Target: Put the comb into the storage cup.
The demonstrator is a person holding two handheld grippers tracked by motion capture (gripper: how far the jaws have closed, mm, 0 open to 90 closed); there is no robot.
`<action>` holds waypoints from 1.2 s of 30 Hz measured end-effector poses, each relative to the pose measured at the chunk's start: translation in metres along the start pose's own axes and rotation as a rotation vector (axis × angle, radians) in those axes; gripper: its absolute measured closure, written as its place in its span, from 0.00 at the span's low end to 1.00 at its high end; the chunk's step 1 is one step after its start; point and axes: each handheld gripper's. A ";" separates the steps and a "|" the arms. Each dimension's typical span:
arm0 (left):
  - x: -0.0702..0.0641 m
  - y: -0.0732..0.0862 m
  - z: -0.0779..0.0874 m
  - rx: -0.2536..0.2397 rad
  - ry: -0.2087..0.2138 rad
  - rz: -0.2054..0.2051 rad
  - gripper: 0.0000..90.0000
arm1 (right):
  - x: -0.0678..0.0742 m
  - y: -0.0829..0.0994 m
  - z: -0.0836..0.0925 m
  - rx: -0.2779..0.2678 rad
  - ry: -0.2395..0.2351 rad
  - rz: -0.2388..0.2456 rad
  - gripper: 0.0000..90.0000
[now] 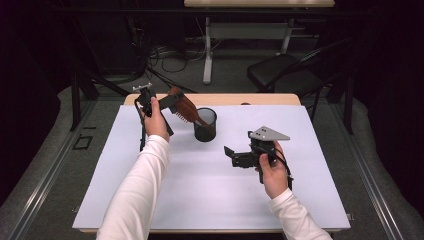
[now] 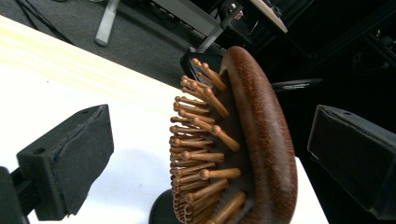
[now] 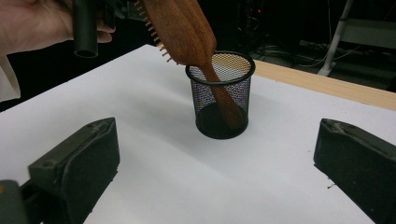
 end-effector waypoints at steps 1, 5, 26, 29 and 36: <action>0.000 0.000 0.000 0.002 0.001 -0.002 0.01 | 0.000 0.000 0.000 0.000 0.000 0.000 0.00; -0.002 0.001 0.002 0.016 0.004 -0.011 0.01 | 0.000 0.000 -0.001 0.001 0.000 -0.002 0.00; -0.007 0.003 0.014 0.079 -0.024 -0.163 0.01 | 0.000 0.001 -0.001 0.009 0.004 0.002 0.00; -0.007 0.004 0.017 0.077 -0.037 -0.194 0.01 | 0.000 0.001 -0.001 0.009 0.004 0.002 0.00; -0.005 0.007 0.023 0.095 -0.032 -0.234 0.00 | -0.001 0.002 -0.001 0.010 0.007 0.001 0.00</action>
Point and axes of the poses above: each handheld gripper's, and its own axes: z roughly backward along the jaws, y roughly out of its underside, x roughly to its left, and after that the axes turned 4 degrees about z, right-handed
